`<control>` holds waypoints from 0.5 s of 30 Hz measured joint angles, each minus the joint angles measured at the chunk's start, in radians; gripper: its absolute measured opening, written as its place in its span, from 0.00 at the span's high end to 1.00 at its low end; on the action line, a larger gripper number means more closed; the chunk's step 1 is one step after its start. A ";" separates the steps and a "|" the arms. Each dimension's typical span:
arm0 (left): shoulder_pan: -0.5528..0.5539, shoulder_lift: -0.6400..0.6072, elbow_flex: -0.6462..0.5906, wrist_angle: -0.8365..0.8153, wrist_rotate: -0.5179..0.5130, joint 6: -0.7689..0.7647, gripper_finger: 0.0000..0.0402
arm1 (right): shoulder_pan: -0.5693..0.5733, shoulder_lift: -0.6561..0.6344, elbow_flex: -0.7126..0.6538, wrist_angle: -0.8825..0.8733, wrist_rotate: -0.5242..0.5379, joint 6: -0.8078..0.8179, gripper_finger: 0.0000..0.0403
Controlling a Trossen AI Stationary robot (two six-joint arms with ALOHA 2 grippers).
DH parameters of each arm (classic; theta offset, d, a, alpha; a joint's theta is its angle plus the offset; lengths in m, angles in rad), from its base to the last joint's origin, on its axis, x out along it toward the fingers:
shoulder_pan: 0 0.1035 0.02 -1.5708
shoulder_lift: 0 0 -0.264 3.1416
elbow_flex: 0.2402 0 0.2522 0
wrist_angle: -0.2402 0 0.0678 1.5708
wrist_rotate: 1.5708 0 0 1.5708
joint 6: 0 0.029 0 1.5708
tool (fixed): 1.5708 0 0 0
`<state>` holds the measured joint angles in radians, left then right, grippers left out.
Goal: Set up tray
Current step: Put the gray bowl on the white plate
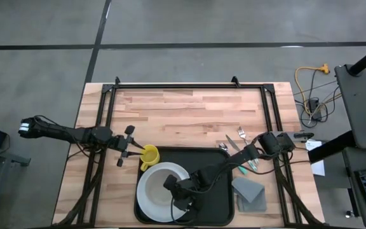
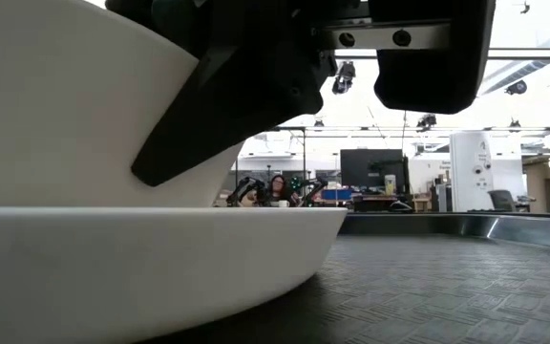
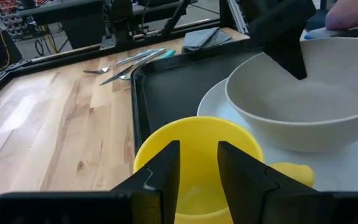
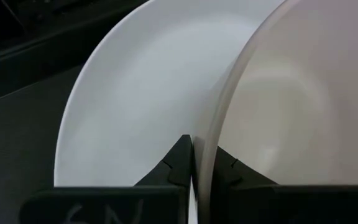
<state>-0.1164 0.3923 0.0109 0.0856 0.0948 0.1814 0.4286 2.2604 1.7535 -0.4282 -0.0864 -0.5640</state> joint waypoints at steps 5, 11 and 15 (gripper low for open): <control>0.000 0.000 0.000 0.000 0.000 0.000 0.77 | 0.000 0.000 -0.001 -0.002 0.000 0.008 0.97; 0.000 0.000 0.000 0.000 0.000 0.000 0.77 | 0.000 0.000 -0.002 -0.002 0.001 0.008 0.91; 0.000 0.000 0.000 0.000 0.000 0.000 0.77 | 0.000 0.000 -0.002 -0.002 0.001 0.011 0.86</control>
<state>-0.1165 0.3923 0.0105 0.0856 0.0948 0.1814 0.4286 2.2604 1.7519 -0.4301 -0.0853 -0.5526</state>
